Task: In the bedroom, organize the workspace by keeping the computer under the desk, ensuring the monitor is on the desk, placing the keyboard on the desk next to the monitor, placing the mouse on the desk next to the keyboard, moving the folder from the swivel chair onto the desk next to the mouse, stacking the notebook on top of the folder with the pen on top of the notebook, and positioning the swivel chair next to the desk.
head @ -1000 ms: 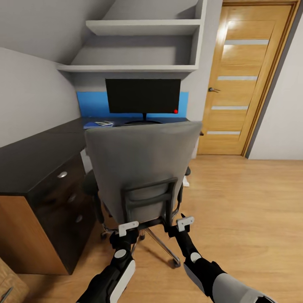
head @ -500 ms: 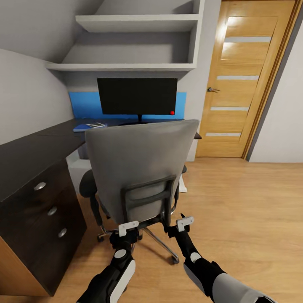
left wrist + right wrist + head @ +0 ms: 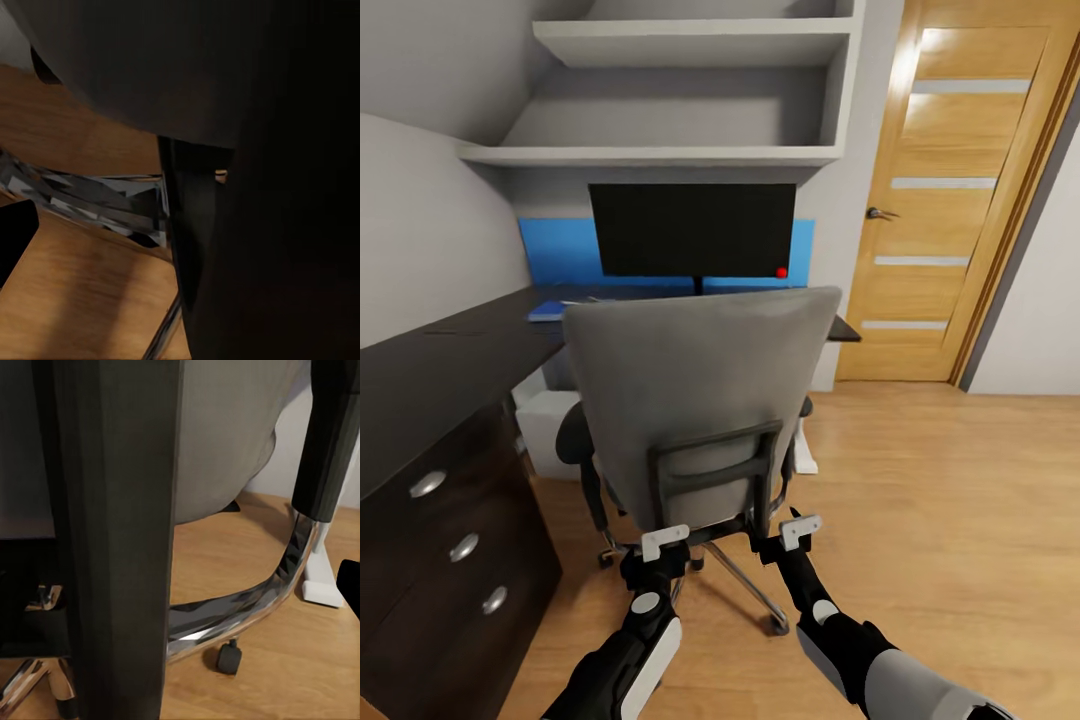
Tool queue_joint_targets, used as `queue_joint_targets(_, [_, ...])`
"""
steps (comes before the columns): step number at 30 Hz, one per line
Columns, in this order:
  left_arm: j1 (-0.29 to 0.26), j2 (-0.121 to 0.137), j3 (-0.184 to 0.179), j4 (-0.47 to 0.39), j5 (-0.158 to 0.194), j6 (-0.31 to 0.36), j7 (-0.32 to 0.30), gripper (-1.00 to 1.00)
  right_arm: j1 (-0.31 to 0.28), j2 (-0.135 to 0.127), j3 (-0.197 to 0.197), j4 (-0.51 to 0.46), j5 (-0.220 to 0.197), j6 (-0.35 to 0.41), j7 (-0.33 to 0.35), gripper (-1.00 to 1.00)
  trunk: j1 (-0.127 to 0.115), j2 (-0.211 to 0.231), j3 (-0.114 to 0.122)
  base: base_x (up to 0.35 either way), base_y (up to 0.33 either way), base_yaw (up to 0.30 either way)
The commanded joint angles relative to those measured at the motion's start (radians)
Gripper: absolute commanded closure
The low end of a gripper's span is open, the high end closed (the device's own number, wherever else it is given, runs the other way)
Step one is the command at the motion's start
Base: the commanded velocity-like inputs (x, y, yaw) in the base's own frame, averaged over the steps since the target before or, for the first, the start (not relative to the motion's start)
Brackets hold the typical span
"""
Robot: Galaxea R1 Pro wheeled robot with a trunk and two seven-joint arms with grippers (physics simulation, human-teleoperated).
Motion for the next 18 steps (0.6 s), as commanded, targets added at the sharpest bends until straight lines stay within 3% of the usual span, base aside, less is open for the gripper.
queue_joint_targets(1, [-0.001, 0.001, -0.003, -0.002, 0.001, 0.005, 0.007, -1.0, -0.001, 0.0, 0.003, 0.001, -0.013, -0.005, -0.008, -1.0, 0.0, 0.0, -0.001, 0.317, 0.007, 0.0])
queue_joint_targets(18, [-0.001, 0.002, -0.001, -0.002, 0.0, 0.005, 0.009, -1.0, -0.001, 0.001, 0.004, -0.005, -0.013, -0.009, -0.005, -1.0, 0.0, 0.0, -0.001, 0.32, 0.001, 0.0])
